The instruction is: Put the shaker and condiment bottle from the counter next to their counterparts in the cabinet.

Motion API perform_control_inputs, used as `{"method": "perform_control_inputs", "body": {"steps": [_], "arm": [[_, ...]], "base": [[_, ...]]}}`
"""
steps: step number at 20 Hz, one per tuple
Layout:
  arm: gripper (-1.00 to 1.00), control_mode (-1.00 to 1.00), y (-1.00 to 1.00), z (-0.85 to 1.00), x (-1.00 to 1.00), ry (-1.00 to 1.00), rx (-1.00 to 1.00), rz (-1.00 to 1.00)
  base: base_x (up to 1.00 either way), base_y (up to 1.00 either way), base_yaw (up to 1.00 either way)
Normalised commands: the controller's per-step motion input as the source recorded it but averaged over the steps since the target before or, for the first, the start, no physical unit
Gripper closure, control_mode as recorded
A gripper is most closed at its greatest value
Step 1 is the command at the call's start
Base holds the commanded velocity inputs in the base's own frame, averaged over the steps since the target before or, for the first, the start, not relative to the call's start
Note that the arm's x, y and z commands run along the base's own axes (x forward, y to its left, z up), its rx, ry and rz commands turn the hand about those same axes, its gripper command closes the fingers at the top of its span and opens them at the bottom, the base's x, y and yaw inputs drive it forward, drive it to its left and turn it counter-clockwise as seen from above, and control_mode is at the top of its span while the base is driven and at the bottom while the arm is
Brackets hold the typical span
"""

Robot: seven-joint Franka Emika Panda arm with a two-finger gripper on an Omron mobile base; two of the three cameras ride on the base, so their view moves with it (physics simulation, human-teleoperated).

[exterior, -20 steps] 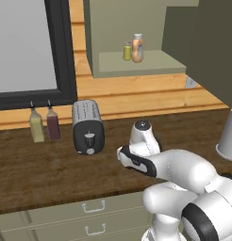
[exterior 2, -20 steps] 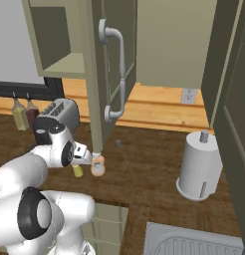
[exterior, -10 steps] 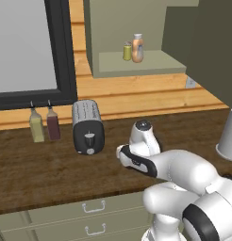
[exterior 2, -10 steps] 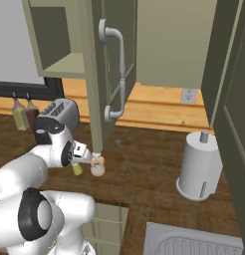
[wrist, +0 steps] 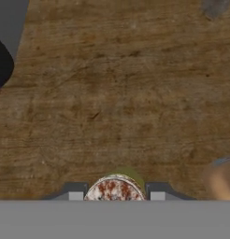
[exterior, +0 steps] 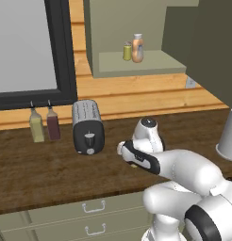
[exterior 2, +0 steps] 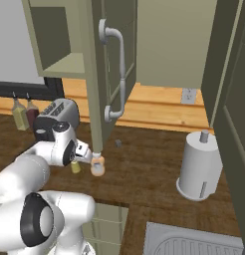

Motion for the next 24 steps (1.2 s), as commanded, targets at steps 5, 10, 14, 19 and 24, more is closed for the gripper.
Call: {"method": "perform_control_inputs", "body": {"steps": [5,10,14,19,24], "arm": [[1.0,-1.0,0.02,0.23,0.0,0.0,0.01,-0.05],[1.0,-1.0,0.11,0.38,0.0,0.0,0.0,-0.04],[1.0,-1.0,0.15,0.46,0.0,0.0,0.0,0.0],[1.0,-1.0,0.02,0.46,0.0,0.01,0.0,-0.01],[1.0,-1.0,0.03,0.46,0.0,0.0,0.0,-0.02]], "base": [[0.0,0.0,0.0],[0.0,0.0,0.0],[0.0,0.0,0.0],[0.0,0.0,0.0],[0.0,0.0,0.0]]}}
